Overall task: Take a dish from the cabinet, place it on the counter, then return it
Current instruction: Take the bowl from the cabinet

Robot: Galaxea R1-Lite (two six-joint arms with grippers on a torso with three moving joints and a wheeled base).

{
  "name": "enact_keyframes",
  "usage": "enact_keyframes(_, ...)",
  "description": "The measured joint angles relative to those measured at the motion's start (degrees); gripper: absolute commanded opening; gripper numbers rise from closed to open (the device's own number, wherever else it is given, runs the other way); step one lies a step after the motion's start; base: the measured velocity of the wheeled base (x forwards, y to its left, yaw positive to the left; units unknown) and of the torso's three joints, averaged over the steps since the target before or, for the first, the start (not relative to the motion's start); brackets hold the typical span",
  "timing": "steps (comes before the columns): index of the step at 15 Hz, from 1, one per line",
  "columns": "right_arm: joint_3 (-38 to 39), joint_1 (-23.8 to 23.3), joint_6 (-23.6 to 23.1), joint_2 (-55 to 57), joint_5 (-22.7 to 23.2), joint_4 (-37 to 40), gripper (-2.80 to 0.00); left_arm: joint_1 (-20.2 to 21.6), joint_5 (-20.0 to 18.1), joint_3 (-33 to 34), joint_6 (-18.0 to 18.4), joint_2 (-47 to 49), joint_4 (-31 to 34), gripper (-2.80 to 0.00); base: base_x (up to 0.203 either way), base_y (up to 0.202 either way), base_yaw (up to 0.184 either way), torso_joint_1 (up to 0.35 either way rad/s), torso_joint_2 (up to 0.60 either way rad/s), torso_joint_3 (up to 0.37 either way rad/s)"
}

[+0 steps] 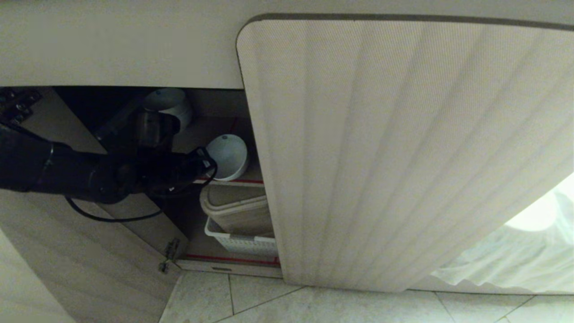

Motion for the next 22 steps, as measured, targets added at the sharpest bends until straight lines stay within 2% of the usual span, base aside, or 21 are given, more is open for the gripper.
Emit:
enact_keyframes(16, 0.0, 0.0, 0.0, 0.0, 0.0, 0.0, -2.80, -0.5, -0.9, 10.0, 0.0, -6.5, 0.0, -2.80, 0.000, 0.000, 0.000, 0.000, 0.00, 0.000)
enact_keyframes(22, 0.0, 0.0, 0.0, 0.0, 0.0, 0.0, -2.80, -2.9, -0.9, 15.0, -0.1, -11.4, 0.0, -2.80, 0.000, 0.000, 0.000, 0.000, 0.00, 0.000)
